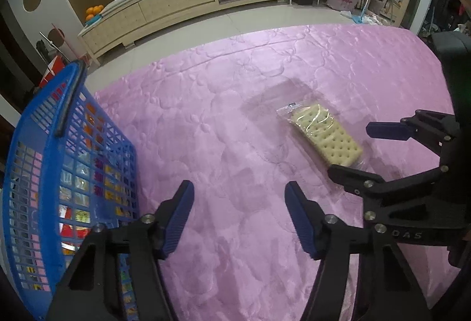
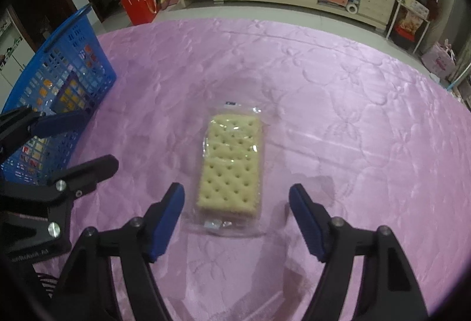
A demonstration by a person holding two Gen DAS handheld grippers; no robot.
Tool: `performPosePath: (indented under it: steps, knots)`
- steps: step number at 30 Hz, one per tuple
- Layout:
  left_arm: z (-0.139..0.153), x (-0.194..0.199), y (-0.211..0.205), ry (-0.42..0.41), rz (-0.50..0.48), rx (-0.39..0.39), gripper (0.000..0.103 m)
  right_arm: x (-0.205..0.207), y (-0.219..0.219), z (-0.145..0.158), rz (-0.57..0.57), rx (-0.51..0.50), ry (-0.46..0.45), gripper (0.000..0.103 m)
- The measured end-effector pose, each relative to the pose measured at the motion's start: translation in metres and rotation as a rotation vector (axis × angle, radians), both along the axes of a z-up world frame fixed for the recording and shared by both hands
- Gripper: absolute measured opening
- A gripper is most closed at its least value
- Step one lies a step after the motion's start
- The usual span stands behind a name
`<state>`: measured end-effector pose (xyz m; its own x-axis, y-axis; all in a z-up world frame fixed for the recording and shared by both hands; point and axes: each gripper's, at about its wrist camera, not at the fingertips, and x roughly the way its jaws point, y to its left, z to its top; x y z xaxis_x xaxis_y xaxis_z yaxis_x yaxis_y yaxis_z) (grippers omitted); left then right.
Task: Organize snacks
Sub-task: 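Move the right gripper to the cracker pack and grasp it, then carry the cracker pack over the basket with the right gripper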
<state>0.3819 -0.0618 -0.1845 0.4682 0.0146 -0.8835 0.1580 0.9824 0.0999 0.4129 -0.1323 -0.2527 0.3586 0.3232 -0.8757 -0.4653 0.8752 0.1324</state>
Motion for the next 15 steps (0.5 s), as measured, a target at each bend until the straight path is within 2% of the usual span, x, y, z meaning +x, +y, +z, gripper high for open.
performPosePath:
  steps: [2, 4, 6, 7, 12, 15]
  knots:
    - [-0.004, -0.001, -0.001, 0.004, -0.003, 0.003, 0.056, 0.001, 0.005, -0.003, 0.009, -0.015, -0.001, 0.074]
    - [-0.003, -0.002, 0.000, 0.011, -0.005, 0.007, 0.055, 0.000, 0.009, -0.006, 0.015, -0.045, -0.017, 0.069]
    - [-0.004, -0.002, 0.001, 0.018, 0.003, 0.011, 0.055, -0.004, 0.010, -0.007, -0.005, -0.054, -0.043, 0.061]
    - [-0.004, -0.003, 0.002, 0.022, 0.008, 0.005, 0.055, -0.006, 0.011, -0.006, -0.009, -0.056, -0.056, 0.053]
    - [0.003, -0.014, 0.007, 0.023, 0.019, -0.020, 0.055, -0.015, 0.008, -0.003, -0.022, -0.019, -0.046, 0.049]
    - [0.013, -0.023, 0.010, 0.007, 0.027, -0.047, 0.055, -0.025, 0.004, 0.012, -0.023, -0.006, -0.069, 0.048]
